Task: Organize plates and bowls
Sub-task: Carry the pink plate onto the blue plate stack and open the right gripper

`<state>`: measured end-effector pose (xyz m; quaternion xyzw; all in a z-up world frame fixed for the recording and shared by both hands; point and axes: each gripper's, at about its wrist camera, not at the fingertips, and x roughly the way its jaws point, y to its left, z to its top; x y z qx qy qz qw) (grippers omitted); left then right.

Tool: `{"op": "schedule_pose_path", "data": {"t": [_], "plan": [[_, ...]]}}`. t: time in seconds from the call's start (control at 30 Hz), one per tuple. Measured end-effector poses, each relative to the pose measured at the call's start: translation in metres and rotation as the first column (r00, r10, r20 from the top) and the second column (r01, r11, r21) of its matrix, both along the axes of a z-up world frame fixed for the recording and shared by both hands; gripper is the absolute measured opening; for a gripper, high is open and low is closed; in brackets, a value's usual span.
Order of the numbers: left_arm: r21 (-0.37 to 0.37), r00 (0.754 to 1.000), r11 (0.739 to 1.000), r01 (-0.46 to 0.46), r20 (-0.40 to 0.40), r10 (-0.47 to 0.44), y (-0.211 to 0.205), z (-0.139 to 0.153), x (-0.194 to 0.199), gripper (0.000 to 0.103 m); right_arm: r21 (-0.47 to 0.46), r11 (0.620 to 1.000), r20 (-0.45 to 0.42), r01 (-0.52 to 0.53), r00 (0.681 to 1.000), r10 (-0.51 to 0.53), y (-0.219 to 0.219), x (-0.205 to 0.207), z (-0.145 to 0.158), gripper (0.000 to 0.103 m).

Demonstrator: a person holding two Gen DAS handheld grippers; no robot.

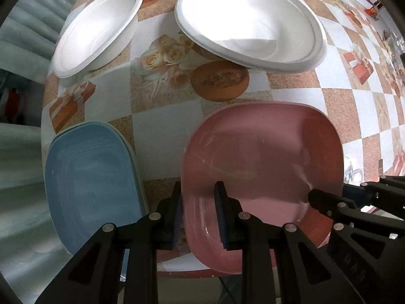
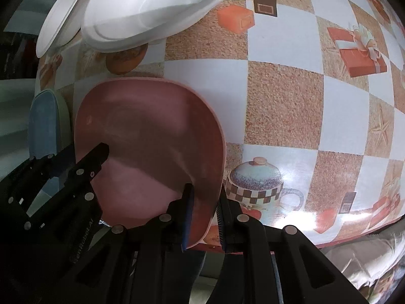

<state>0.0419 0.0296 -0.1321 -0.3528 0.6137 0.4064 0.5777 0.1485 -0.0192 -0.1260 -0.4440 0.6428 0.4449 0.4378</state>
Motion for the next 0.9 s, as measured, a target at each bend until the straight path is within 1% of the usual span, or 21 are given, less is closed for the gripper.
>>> {"op": "schedule_pose_path", "data": {"t": [0.13,0.17,0.2,0.37,0.53,0.7,0.8,0.9], "plan": [[0.0,1.0,1.0,-0.001,0.007,0.001,-0.002,0.001,-0.004,0.026,-0.002,1.0,0.016,-0.004,1.0,0.004,0.006,0.0,-0.001,0.019],[0.003,1.0,1.0,0.003,0.007,-0.003,-0.003,0.005,-0.024,0.026,-0.003,1.0,0.015,-0.003,1.0,0.003,0.002,0.006,-0.002,0.019],[0.005,1.0,1.0,0.007,0.008,-0.007,-0.005,0.005,-0.03,0.026,-0.004,1.0,0.015,-0.001,1.0,0.001,0.002,0.005,-0.004,0.019],[0.004,1.0,1.0,0.011,0.011,-0.011,-0.009,0.007,-0.034,0.026,-0.005,1.0,0.021,0.003,1.0,-0.002,0.003,0.004,-0.004,0.019],[-0.002,1.0,1.0,0.014,0.011,-0.014,-0.006,0.005,-0.03,0.026,-0.012,1.0,0.018,0.028,0.999,-0.027,0.005,0.006,-0.001,0.019],[-0.021,1.0,1.0,0.006,0.023,-0.006,-0.003,0.01,-0.031,0.026,-0.039,0.999,0.02,0.029,0.999,-0.029,0.005,0.008,0.002,0.019],[-0.001,0.999,1.0,0.017,0.029,-0.017,-0.003,0.021,-0.029,0.026,-0.038,0.999,0.026,0.013,1.0,-0.012,0.004,0.008,0.011,0.019],[0.024,0.998,1.0,0.02,0.053,-0.021,0.0,0.036,-0.031,0.026,-0.026,1.0,0.02,0.015,1.0,-0.015,0.005,0.01,0.024,0.019]]}}
